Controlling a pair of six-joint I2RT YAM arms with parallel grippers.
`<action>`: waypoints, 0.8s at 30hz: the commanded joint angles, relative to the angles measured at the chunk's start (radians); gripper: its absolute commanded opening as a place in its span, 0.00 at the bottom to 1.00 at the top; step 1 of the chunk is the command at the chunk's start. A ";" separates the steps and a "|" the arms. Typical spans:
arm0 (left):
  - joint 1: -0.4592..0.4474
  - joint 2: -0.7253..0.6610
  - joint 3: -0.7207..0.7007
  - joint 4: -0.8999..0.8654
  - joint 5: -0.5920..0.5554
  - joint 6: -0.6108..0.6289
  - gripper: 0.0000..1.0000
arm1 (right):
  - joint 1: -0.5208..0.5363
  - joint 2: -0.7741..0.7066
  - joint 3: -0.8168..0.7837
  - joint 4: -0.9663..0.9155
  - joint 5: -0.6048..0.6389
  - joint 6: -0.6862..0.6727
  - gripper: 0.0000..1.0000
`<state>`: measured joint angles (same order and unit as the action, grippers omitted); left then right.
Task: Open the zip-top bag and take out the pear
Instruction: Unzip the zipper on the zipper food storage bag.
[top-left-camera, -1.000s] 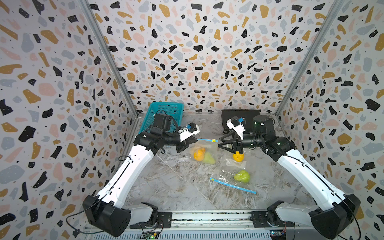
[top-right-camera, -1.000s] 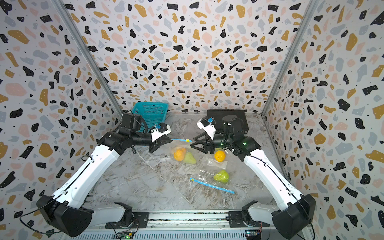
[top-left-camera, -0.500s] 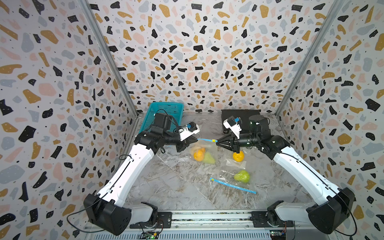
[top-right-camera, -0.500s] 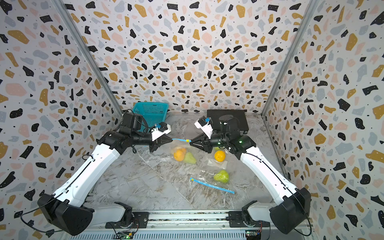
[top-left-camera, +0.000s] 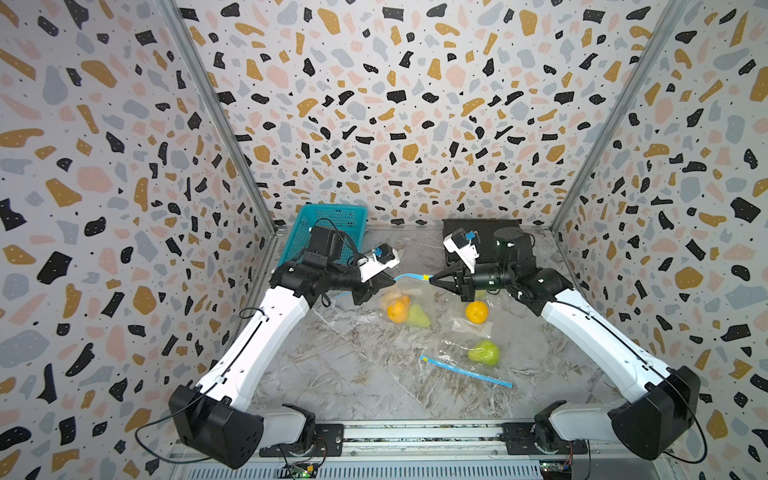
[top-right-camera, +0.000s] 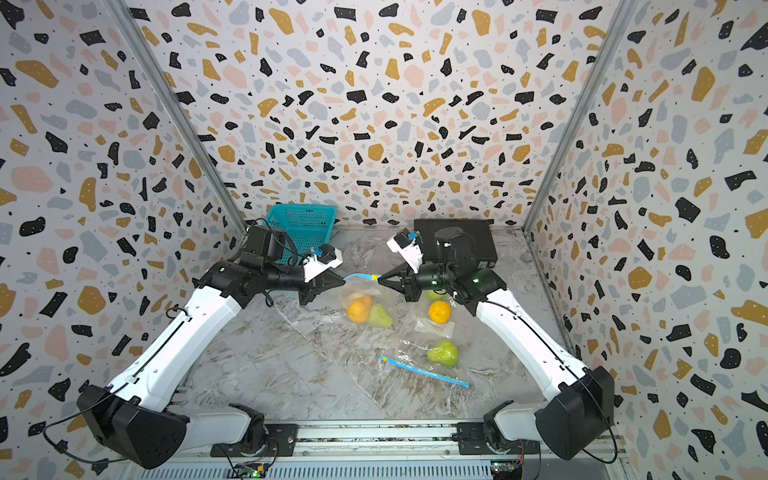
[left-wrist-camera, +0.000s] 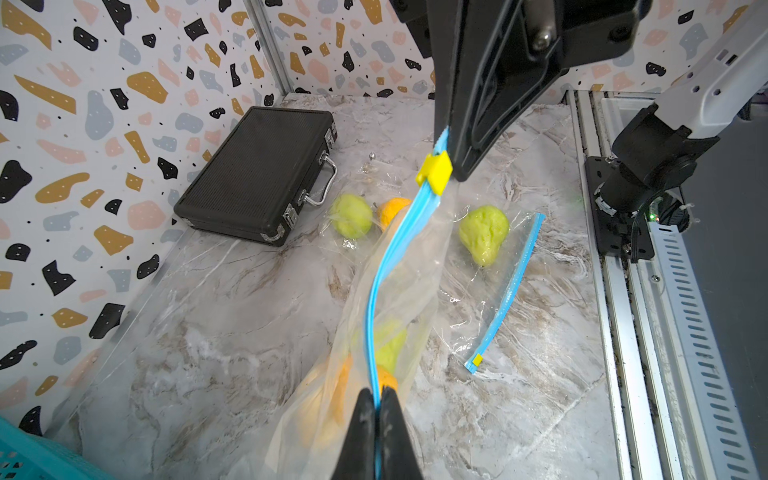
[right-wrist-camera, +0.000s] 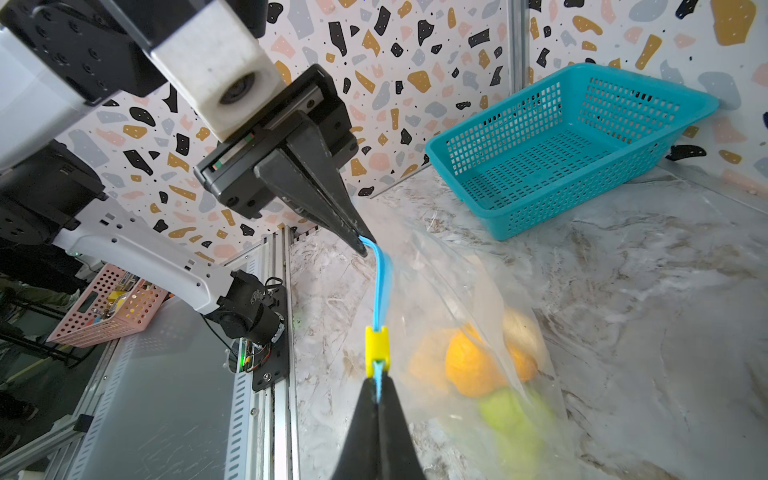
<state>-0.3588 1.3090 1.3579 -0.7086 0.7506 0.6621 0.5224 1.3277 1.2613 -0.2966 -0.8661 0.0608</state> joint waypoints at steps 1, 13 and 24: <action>0.003 -0.042 0.020 0.084 0.056 -0.060 0.44 | 0.007 -0.036 0.032 0.022 0.027 0.027 0.00; -0.006 0.020 0.103 0.241 0.253 -0.151 0.75 | 0.007 -0.078 0.033 -0.060 0.061 -0.006 0.00; -0.095 0.152 0.191 0.088 0.284 -0.049 0.68 | 0.007 -0.071 0.035 -0.076 0.054 -0.008 0.00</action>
<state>-0.4358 1.4448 1.4921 -0.5610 0.9943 0.5629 0.5240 1.2816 1.2613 -0.3519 -0.8101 0.0628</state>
